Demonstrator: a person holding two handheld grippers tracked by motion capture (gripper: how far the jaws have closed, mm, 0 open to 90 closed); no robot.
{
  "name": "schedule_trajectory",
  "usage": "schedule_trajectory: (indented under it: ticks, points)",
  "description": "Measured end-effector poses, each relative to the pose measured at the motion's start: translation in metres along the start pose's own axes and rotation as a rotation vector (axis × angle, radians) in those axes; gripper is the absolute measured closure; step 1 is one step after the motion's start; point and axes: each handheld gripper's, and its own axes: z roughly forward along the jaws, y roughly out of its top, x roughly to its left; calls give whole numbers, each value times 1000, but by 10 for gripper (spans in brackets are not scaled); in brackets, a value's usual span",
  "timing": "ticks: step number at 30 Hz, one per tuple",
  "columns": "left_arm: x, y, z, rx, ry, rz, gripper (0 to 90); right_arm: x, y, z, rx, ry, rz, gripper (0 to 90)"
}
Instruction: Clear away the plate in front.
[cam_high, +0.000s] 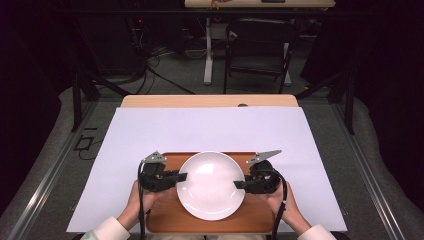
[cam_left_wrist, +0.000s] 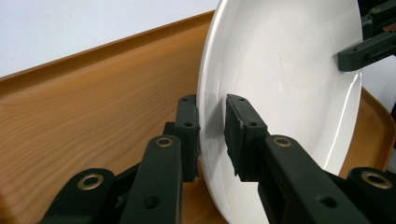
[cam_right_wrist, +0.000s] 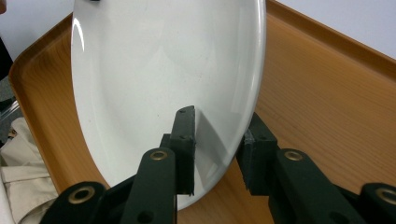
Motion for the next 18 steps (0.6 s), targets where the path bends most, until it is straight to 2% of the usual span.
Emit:
schedule_trajectory:
  ticks: [18]
  points:
    - [3, -3, 15, 45, 49, -9, 699, -5, 2, 14, 53, -17, 8, 637]
